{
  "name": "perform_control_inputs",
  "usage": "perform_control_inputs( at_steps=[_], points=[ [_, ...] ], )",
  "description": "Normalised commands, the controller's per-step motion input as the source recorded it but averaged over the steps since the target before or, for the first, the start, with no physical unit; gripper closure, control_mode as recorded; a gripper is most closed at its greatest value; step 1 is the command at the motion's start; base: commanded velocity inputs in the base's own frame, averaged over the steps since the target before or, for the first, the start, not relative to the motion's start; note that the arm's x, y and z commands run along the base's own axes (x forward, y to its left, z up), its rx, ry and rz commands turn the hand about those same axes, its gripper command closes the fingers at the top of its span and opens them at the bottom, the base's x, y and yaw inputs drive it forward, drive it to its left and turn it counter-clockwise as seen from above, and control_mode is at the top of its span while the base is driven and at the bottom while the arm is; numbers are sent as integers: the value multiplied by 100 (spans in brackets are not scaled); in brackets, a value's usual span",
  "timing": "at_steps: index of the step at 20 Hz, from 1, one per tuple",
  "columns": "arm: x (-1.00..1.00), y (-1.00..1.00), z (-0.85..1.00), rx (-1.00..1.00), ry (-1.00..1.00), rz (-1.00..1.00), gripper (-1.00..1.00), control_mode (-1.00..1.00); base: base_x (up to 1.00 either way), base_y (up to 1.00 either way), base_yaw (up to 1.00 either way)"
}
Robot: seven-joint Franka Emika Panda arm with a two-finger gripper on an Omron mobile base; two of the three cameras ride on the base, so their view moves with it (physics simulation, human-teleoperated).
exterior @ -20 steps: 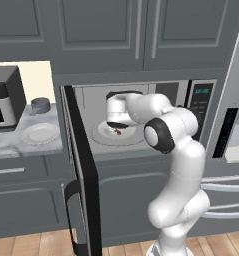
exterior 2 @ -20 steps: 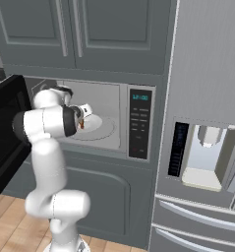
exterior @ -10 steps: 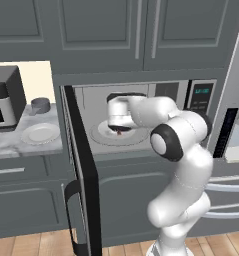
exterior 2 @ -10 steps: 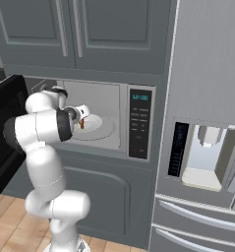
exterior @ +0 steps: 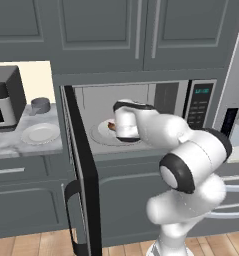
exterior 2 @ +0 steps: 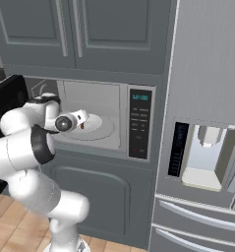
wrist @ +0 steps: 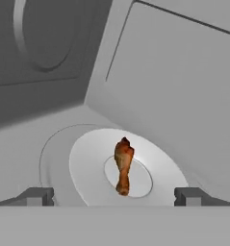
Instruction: Pick the chicken drumstick from the counter and place it in the microwave.
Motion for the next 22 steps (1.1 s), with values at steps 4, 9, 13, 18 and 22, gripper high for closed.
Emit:
perform_control_inputs(
  at_steps=[4,9,13,18,22],
  points=[
    [-62,-19,67,0,-1,3,-100,-100,0,0,0],
    [-42,-29,84,0,5,0,-100,-100,0,0,0],
    [-21,-39,100,4,21,0,-100,-100,0,0,0],
    [-21,-16,100,14,29,0,-100,-100,0,0,0],
    [-49,-1,100,14,22,0,-100,-100,0,0,0]
  ],
)
